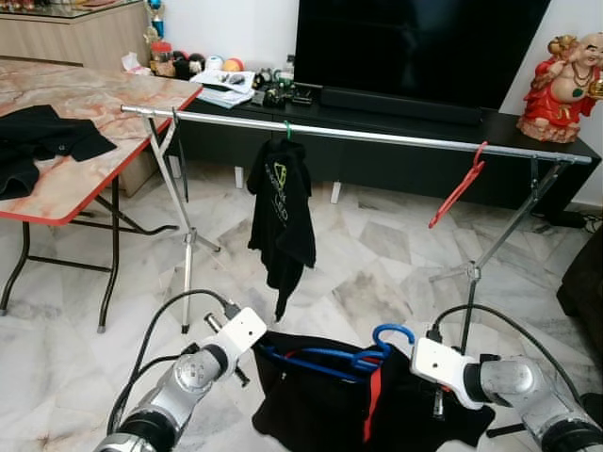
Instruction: Hang hanger
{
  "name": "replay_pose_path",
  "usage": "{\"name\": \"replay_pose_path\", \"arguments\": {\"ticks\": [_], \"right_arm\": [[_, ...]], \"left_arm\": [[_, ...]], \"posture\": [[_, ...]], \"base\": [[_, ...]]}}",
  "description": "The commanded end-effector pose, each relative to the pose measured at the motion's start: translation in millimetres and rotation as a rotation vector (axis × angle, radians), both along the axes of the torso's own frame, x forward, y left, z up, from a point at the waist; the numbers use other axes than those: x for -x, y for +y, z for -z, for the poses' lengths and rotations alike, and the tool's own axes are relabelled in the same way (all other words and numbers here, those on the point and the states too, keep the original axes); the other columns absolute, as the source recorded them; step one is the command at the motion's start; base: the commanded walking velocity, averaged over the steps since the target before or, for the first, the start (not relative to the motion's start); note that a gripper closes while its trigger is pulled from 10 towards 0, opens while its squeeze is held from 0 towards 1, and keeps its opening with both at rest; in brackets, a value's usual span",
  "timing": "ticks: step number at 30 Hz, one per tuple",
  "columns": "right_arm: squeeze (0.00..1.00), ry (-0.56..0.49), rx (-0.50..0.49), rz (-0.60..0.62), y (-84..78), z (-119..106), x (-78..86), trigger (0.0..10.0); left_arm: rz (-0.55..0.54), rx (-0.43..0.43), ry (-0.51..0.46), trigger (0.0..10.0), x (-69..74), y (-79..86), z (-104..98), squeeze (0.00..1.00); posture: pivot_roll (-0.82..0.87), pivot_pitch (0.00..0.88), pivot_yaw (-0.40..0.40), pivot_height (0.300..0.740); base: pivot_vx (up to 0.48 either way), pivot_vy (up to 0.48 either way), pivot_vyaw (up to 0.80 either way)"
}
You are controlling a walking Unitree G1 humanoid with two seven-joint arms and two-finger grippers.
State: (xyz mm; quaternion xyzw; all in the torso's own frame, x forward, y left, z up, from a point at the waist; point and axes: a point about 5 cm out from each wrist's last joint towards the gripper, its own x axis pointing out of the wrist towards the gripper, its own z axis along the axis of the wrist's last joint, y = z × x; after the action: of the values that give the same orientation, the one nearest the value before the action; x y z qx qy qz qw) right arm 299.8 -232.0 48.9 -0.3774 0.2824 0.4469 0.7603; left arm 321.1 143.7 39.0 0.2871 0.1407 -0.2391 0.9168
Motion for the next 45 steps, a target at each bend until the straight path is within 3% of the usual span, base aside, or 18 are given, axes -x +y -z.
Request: {"name": "replay_pose_path", "arguments": {"ticks": [1,3,4,6,8,12,16,23,28,31,32,35,37,41,43,44,45], "right_arm": [[0.00,0.011,0.075,0.068,-24.5,-2.1,3.5,0.0],[0.00,0.010,0.079,0.069,-24.4,-1.5,3.6,0.0],[0.00,-0.010,0.140,0.071,-25.0,2.7,3.9,0.0],[0.00,-0.010,0.140,0.071,-25.0,2.7,3.9,0.0],[0.00,-0.028,0.191,0.082,-25.4,6.9,4.0,0.0],[0.00,-0.053,0.202,0.124,-22.7,9.0,0.9,0.0],[0.00,-0.026,0.199,0.121,-17.0,16.1,4.2,0.0],[0.00,-0.074,0.193,0.202,-4.7,23.6,0.2,0.0],[0.00,-0.115,0.101,0.321,9.7,23.9,-7.6,0.0],[0.00,-0.169,-0.060,0.476,23.0,14.7,-20.9,0.0],[0.00,-0.169,-0.060,0.476,23.0,14.7,-20.9,0.0],[0.00,-0.166,-0.207,0.582,29.6,7.0,-28.6,0.0],[0.00,-0.176,-0.225,0.605,29.5,3.8,-31.5,0.0],[0.00,-0.181,-0.166,0.593,25.5,3.5,-31.6,0.0],[0.00,-0.165,-0.168,0.595,26.1,5.2,-30.6,0.0],[0.00,-0.156,-0.163,0.589,28.2,7.1,-29.7,0.0],[0.00,-0.146,-0.168,0.575,32.1,8.6,-29.2,0.0]], "left_arm": [[-0.073,-0.016,0.006,0.0,0.4,19.3,0.8,0.00],[-0.073,-0.014,0.005,0.0,0.1,19.5,0.2,0.00],[-0.063,0.050,0.016,0.0,-1.6,18.2,-4.3,0.00],[-0.063,0.050,0.016,0.0,-1.6,18.2,-4.3,0.00],[-0.041,0.124,0.045,0.0,-3.3,18.3,-9.4,0.00],[0.097,0.121,0.126,0.0,-0.8,19.8,-14.8,0.00],[0.137,0.150,0.134,0.0,-1.4,17.0,-21.6,0.00],[0.270,0.240,0.135,0.0,0.2,1.3,-46.6,0.00],[0.401,0.262,0.157,0.0,8.3,-12.5,-64.5,0.00],[0.485,0.218,0.199,0.0,16.7,-18.6,-70.3,0.00],[0.485,0.218,0.199,0.0,16.7,-18.6,-70.3,0.00],[0.505,0.194,0.228,0.0,21.5,-21.1,-67.9,0.00],[0.508,0.173,0.244,0.0,24.0,-21.0,-65.0,0.00],[0.541,0.186,0.262,1.2,30.3,-26.2,-67.1,0.00],[0.561,0.204,0.264,1.3,32.7,-30.2,-71.3,0.00],[0.590,0.219,0.263,2.0,34.8,-36.0,-75.6,0.00],[0.623,0.234,0.260,3.6,37.8,-42.8,-80.3,0.00]], "posture": [[0.08,0.020,-0.077,0.740],[0.08,0.020,-0.077,0.740],[0.09,0.021,-0.078,0.740],[0.09,0.021,-0.078,0.740],[0.09,0.021,-0.079,0.740],[0.09,0.021,-0.077,0.740],[0.09,0.021,-0.077,0.740],[0.11,0.024,-0.078,0.740],[0.11,0.024,-0.076,0.740],[0.11,0.023,-0.074,0.740],[0.11,0.023,-0.074,0.740],[0.12,0.021,-0.072,0.740],[0.12,0.021,-0.071,0.740],[0.12,0.021,-0.071,0.740],[0.11,0.019,-0.074,0.740],[0.12,0.018,-0.074,0.740],[0.12,0.017,-0.074,0.740]], "base": [[0.000,0.000,0.00],[0.000,0.000,0.00],[0.000,0.000,0.00],[0.000,0.000,0.00],[0.000,0.000,0.00],[0.000,0.000,0.00],[0.000,0.000,0.00],[0.000,0.000,0.00],[0.000,0.000,0.00],[0.000,0.000,0.00],[0.000,0.000,0.00],[0.000,0.000,0.00],[0.000,0.000,0.00],[0.000,0.000,0.00],[0.000,0.000,0.00],[0.000,0.000,0.00],[0.000,0.000,0.00]]}}
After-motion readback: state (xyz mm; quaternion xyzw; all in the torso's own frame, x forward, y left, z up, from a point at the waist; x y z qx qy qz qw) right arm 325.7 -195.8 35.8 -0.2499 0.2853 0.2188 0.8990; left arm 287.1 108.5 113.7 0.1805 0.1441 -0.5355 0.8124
